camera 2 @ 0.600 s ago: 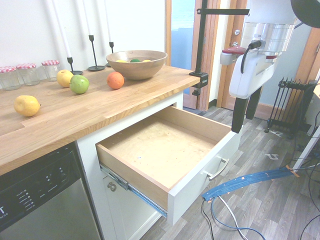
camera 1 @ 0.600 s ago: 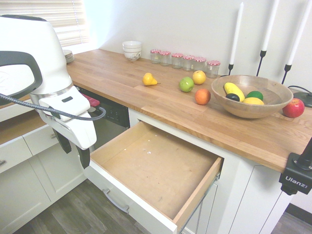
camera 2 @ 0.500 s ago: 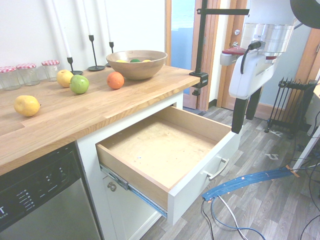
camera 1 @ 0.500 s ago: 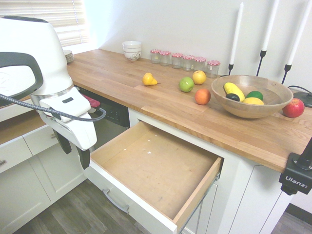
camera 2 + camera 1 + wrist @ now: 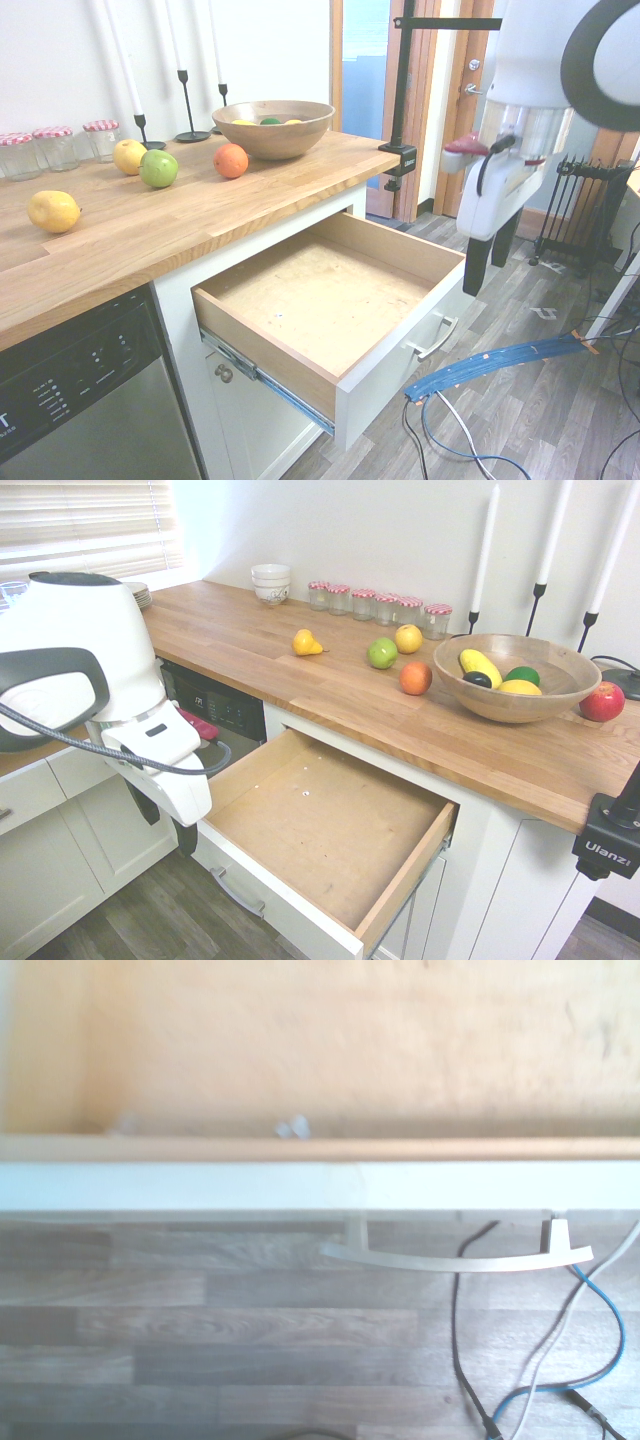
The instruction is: Close the drawer
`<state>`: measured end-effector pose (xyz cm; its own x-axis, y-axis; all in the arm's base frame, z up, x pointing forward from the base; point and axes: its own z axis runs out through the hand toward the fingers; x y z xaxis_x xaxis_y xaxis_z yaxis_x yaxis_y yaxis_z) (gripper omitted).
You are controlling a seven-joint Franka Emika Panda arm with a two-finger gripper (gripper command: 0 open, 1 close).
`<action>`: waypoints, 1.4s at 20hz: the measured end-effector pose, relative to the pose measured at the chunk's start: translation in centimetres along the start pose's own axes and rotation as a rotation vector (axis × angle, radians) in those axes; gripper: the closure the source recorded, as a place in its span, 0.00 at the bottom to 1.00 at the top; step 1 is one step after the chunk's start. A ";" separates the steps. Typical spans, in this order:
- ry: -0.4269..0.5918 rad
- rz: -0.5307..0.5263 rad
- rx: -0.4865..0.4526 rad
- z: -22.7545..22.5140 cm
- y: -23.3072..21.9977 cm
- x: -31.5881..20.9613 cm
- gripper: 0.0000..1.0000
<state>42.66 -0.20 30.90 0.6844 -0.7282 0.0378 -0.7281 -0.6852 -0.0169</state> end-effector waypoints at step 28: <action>-0.029 -0.025 -0.001 21.9 -0.2 3.4 1.00</action>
<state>45.96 -2.91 9.13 0.7032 -0.7109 0.0090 -0.7108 -0.7033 -0.0151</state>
